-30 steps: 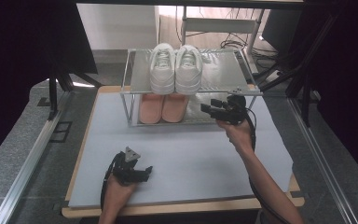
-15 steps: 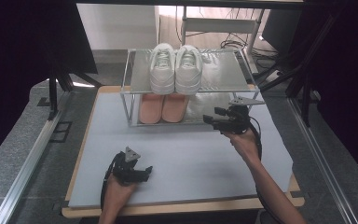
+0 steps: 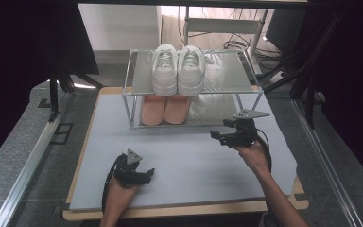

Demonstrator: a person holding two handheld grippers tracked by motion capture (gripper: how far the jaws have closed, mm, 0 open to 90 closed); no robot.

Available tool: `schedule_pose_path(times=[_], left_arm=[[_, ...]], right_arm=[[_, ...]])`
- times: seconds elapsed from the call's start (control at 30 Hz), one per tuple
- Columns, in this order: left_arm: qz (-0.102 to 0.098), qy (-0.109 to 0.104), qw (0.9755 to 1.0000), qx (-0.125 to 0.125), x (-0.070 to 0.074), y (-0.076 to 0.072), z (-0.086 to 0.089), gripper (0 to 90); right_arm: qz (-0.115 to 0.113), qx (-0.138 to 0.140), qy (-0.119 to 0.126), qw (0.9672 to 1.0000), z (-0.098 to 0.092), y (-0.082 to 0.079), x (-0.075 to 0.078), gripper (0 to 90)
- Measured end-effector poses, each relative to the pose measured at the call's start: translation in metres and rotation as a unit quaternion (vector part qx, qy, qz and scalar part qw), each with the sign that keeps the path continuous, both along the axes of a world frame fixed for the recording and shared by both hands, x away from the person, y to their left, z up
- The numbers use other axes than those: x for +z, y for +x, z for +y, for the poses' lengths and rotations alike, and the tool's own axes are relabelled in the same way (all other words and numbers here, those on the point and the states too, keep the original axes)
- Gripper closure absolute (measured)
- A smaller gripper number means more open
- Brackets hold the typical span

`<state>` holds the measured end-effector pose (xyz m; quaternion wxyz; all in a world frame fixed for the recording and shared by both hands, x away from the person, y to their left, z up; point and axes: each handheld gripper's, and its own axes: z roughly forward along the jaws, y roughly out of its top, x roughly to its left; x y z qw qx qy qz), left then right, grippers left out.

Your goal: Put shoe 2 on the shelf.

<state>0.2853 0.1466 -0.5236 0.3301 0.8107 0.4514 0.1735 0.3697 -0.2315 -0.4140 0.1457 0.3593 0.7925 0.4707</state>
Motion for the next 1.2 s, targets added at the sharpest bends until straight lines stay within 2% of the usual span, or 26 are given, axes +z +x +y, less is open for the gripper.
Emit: schedule_pose_path(times=[0.23, 0.43, 0.77, 1.2], left_arm=[[0.0, -0.001, 1.0, 0.001, 0.0, 0.0, 0.0, 13.7], [0.0, -0.001, 1.0, 0.001, 0.0, 0.0, 0.0, 13.7], [0.001, -0.001, 1.0, 0.001, 0.0, 0.0, 0.0, 13.7], [0.0, -0.001, 1.0, 0.001, 0.0, 0.0, 0.0, 13.7]], right_arm=[[0.003, 0.008, -0.034, 0.9994, -0.004, -0.009, -0.012, 15.1], [0.006, 0.014, -0.058, 0.9982, -0.006, -0.016, -0.026, 13.2], [0.019, 0.013, -0.077, 0.9967, -0.005, -0.022, -0.053, 6.2], [0.04, 0.009, -0.087, 0.9953, -0.005, -0.029, -0.089, 4.2]])
